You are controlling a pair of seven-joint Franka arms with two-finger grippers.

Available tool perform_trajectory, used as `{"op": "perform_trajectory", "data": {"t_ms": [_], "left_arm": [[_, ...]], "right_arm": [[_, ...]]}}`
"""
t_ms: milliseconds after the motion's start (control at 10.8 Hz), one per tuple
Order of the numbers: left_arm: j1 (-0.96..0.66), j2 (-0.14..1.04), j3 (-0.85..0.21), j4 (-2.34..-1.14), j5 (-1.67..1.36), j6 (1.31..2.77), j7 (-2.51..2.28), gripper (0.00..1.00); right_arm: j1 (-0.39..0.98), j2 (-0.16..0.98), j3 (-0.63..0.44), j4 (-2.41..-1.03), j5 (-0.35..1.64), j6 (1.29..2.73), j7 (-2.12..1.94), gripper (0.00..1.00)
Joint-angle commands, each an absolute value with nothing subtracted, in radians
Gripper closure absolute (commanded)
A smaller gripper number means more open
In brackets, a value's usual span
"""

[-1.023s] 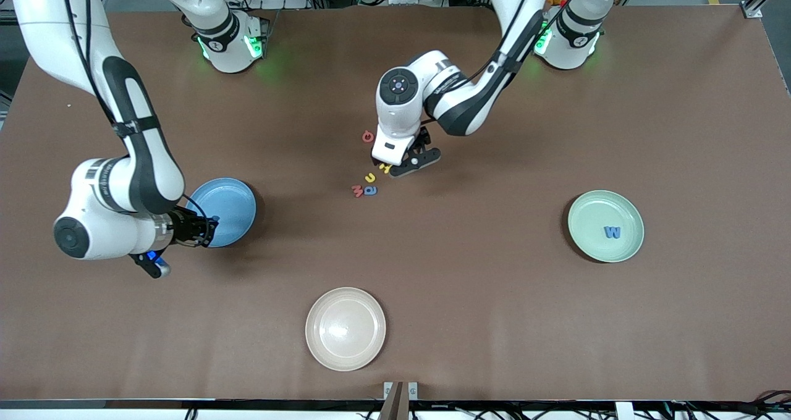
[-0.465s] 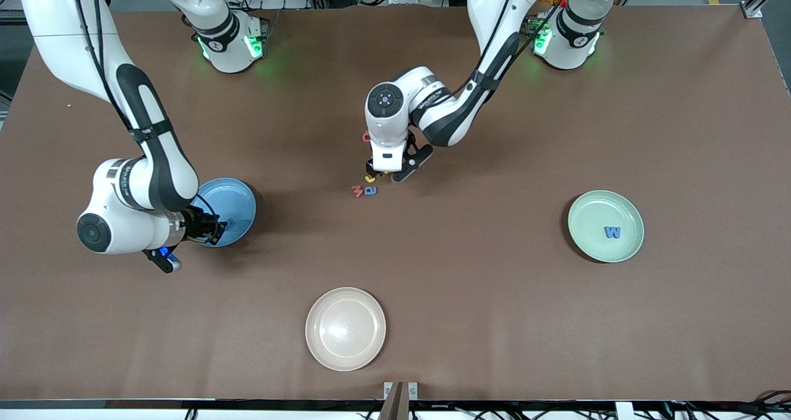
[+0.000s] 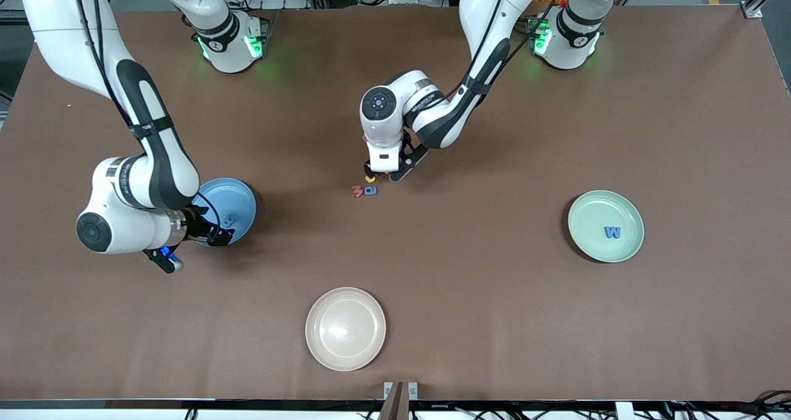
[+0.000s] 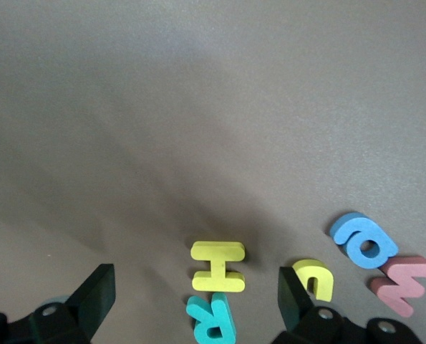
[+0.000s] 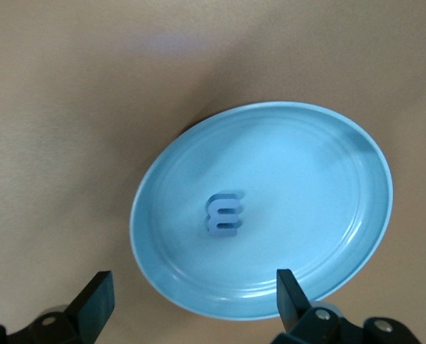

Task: Sort upper and lower case letters into plates
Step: 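Grasp the yellow H letter with the left gripper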

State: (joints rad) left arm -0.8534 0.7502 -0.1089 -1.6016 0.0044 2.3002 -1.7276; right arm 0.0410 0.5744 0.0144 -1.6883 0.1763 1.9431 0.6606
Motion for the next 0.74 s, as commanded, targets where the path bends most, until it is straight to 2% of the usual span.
{"op": "perform_trajectory", "data": {"t_ms": [0,651], "left_arm": [[-0.870,0.761,-0.092,-1.606,0.021,2.344,-1.753,0.00],[-0.870,0.765,-0.094,-1.623,0.044,2.350,-1.752,0.00]], "right_arm": [[0.081,0.554,0.015,-1.666,0.169,1.921,0.742,0.00],[0.198,0.560,0.017,-1.626,0.178,1.948,0.880,0.00]]}}
